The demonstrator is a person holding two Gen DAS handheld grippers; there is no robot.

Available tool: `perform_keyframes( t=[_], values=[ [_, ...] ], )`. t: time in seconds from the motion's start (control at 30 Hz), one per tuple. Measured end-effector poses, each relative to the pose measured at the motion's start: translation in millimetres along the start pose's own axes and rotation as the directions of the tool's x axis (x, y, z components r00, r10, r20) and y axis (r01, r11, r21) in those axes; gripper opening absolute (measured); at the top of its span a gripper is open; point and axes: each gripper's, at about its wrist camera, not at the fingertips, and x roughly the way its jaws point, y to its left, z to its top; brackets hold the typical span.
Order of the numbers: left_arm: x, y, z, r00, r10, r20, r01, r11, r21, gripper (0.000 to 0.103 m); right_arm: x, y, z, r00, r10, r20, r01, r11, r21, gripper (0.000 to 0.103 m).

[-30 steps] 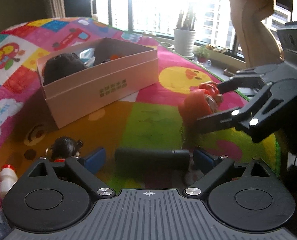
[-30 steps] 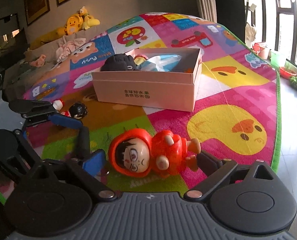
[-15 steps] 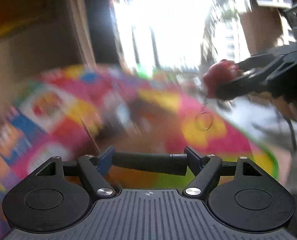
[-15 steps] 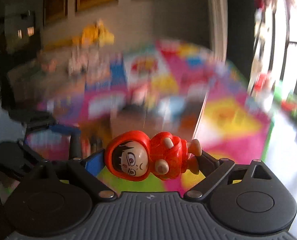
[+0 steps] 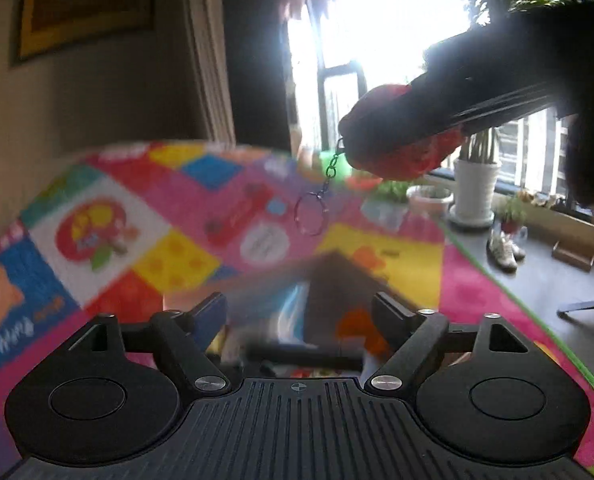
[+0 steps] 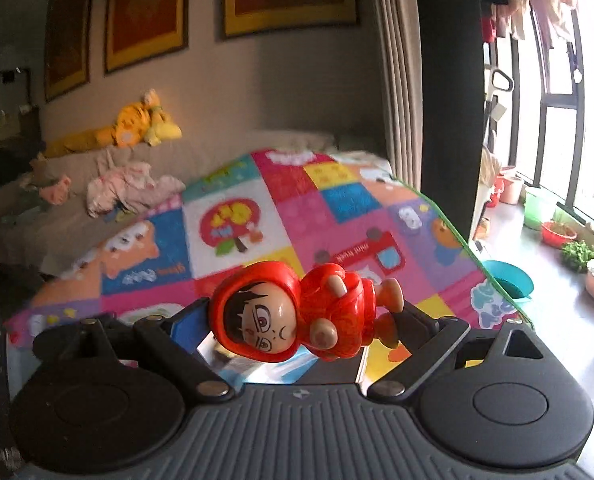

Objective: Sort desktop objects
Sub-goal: 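Drop the red doll into the pink box while the left gripper drops the black tube in, then grasp the small black-and-red figure on the mat with the right gripper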

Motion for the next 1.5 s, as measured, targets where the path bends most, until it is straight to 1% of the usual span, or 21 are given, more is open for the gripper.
perform_keyframes(
  t=[0.03, 0.1, 0.17, 0.27, 0.33, 0.37, 0.47, 0.53, 0.67, 0.73, 0.8, 0.87, 0.9, 1.0, 1.07, 1.17, 1.2, 1.27, 1.37, 1.43, 1.5],
  values=[
    [-8.3, 4.4, -3.7, 1.0, -0.011, 0.004, 0.011, 1.0, -0.027, 0.099, 11.9, -1.1, -0.2, 1.0, -0.003, -0.021, 0.003, 1.0, -0.008, 0.094],
    [-28.4, 13.6, -11.5, 1.0, -0.008, 0.016, 0.009, 0.999, -0.053, 0.1, 31.8, -2.3, -3.3, 0.998, 0.002, -0.057, -0.003, 1.0, -0.025, 0.094],
    [-47.6, 18.7, -20.6, 1.0, 0.021, 0.011, -0.02, 0.998, -0.063, 0.1, 50.7, -2.8, -8.4, 0.994, 0.035, -0.101, -0.04, 0.998, -0.05, 0.094],
    [-67.3, 30.5, -33.5, 1.0, 0.027, -0.008, -0.027, 0.996, -0.082, 0.1, 83.2, 1.0, -15.4, 0.983, 0.065, -0.171, -0.081, 0.993, -0.089, 0.094],
    [-81.6, 36.1, -44.6, 0.999, 0.045, -0.03, -0.048, 0.995, -0.091, 0.101, 98.8, -1.8, -19.6, 0.976, 0.066, -0.208, -0.084, 0.994, -0.076, 0.095],
    [-89.7, 39.9, -51.6, 0.998, 0.058, -0.04, -0.061, 0.994, -0.095, 0.101, 99.6, -4.9, -20.1, 0.975, 0.06, -0.212, -0.074, 0.996, -0.057, 0.095],
    [-111.9, 52.6, -71.1, 0.992, 0.107, -0.073, -0.115, 0.987, -0.115, 0.102, 82.2, -22.7, -17.4, 0.985, 0.052, -0.165, -0.048, 0.998, 0.032, 0.095],
    [-119.7, 64.9, -84.8, 0.986, 0.133, -0.101, -0.147, 0.979, -0.144, 0.102, 62.1, -31.2, -14.7, 0.99, 0.068, -0.123, -0.059, 0.996, 0.072, 0.098],
    [-134.8, 84.3, -105.8, 0.973, 0.164, -0.161, -0.198, 0.956, -0.219, 0.102, 26.0, -33.8, -11.3, 0.996, 0.071, -0.052, -0.066, 0.994, 0.091, 0.103],
    [-142.2, 90.0, -112.2, 0.969, 0.175, -0.173, -0.216, 0.944, -0.251, 0.102, 12.8, -29.5, -13.6, 0.996, 0.083, -0.037, -0.079, 0.992, 0.096, 0.103],
    [-150.0, 93.6, -115.4, 0.966, 0.193, -0.17, -0.233, 0.937, -0.26, 0.102, 1.8, -23.5, -20.7, 0.994, 0.106, -0.033, -0.101, 0.987, 0.122, 0.103],
    [-158.8, 96.0, -118.3, 0.959, 0.229, -0.167, -0.266, 0.93, -0.253, 0.103, -8.4, -8.2, -33.7, 0.992, 0.123, -0.034, -0.118, 0.986, 0.118, 0.103],
    [-162.4, 98.4, -119.7, 0.953, 0.252, -0.169, -0.289, 0.924, -0.251, 0.103, -13.5, 3.8, -42.2, 0.991, 0.133, -0.035, -0.129, 0.988, 0.088, 0.103],
    [-168.3, 110.1, -121.0, 0.932, 0.315, -0.18, -0.355, 0.896, -0.268, 0.103, -25.9, 51.5, -76.9, 0.987, 0.156, -0.039, -0.158, 0.985, -0.068, 0.103],
    [-175.0, 119.6, -121.1, 0.921, 0.344, -0.185, -0.386, 0.874, -0.295, 0.103, -28.8, 86.5, -102.7, 0.977, 0.2, -0.075, -0.211, 0.961, -0.182, 0.103],
    [-178.7, 128.3, -120.2, 0.911, 0.366, -0.192, -0.41, 0.855, -0.318, 0.103, -22.7, 132.3, -134.8, 0.946, 0.285, -0.156, -0.321, 0.896, -0.308, 0.102],
    [-179.4, 129.1, -119.7, 0.91, 0.367, -0.193, -0.412, 0.853, -0.321, 0.103, -17.7, 145.0, -142.7, 0.938, 0.296, -0.179, -0.341, 0.879, -0.333, 0.101],
    [-180.1, 127.9, -119.5, 0.914, 0.357, -0.192, -0.402, 0.856, -0.325, 0.103, -6.3, 164.6, -152.7, 0.93, 0.298, -0.214, -0.359, 0.861, -0.362, 0.099],
    [-178.3, 122.9, -121.5, 0.926, 0.325, -0.194, -0.373, 0.872, -0.318, 0.103, 14.6, 177.1, -153.2, 0.924, 0.301, -0.234, -0.37, 0.858, -0.357, 0.099],
    [-174.8, 119.4, -123.3, 0.932, 0.303, -0.2, -0.354, 0.882, -0.312, 0.103, 25.6, 176.3, -149.2, 0.919, 0.308, -0.247, -0.379, 0.864, -0.333, 0.093],
    [-168.7, 117.0, -125.9, 0.938, 0.274, -0.215, -0.332, 0.888, -0.317, 0.103, 31.9, 172.8, -147.5, 0.91, 0.319, -0.264, -0.391, 0.871, -0.297, 0.08]
  ],
)
